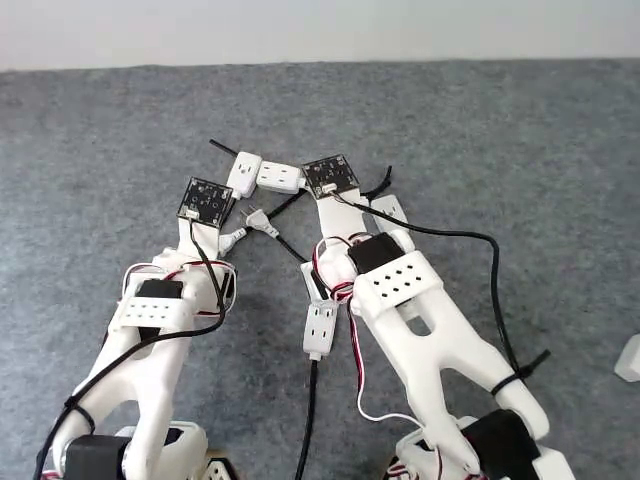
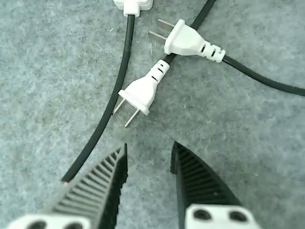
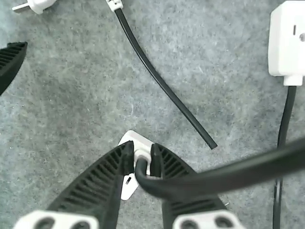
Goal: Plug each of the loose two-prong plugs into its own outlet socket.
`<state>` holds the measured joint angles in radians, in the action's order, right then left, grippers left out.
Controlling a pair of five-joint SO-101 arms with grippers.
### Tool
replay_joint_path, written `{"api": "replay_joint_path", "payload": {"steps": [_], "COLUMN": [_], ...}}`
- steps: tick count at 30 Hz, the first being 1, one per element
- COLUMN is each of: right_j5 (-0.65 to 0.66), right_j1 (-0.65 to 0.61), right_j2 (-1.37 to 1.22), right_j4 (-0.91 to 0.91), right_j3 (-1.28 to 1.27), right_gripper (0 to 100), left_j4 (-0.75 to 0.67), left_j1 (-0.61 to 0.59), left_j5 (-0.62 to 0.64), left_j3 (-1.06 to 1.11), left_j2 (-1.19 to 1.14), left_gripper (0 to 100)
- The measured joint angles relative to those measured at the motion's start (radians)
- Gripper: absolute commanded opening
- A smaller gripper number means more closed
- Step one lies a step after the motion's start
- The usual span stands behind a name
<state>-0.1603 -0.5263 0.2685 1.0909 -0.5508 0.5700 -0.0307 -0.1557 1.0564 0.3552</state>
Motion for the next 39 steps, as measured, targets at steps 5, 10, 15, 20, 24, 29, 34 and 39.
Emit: {"api": "replay_joint_path", "payload": {"steps": [5, 10, 15, 20, 24, 29, 34, 39], "right_j5": [-0.006, -0.017, -0.028, -0.049, -0.068, -0.041, 0.051, 0.149], "right_j1": [-0.009, -0.049, -0.052, -0.052, -0.038, -0.032, -0.074, -0.115], "right_j2": [0.003, 0.011, 0.011, 0.011, 0.011, 0.012, 0.109, 0.262], "right_j4": [-0.060, -0.110, -0.118, -0.153, -0.164, -0.166, -0.110, -0.098], "right_j3": [-0.051, -0.092, -0.092, -0.092, -0.092, -0.092, -0.094, -0.094], "right_gripper": [0.8, 0.8, 0.8, 0.8, 0.8, 0.8, 0.8, 0.8], "left_j4": [0.000, 0.000, 0.000, 0.000, 0.000, 0.092, 0.239, 0.402], "left_j1": [0.000, 0.000, 0.000, 0.000, 0.000, 0.000, 0.026, 0.032], "left_j5": [0.000, 0.000, -0.023, -0.037, -0.037, -0.127, -0.338, -0.499], "left_j3": [0.000, 0.000, 0.000, 0.000, 0.000, -0.002, -0.054, -0.181], "left_j2": [0.000, 0.000, 0.000, 0.000, 0.000, 0.000, -0.049, -0.189], "left_gripper": [14, 14, 14, 14, 14, 15, 14, 14]}}
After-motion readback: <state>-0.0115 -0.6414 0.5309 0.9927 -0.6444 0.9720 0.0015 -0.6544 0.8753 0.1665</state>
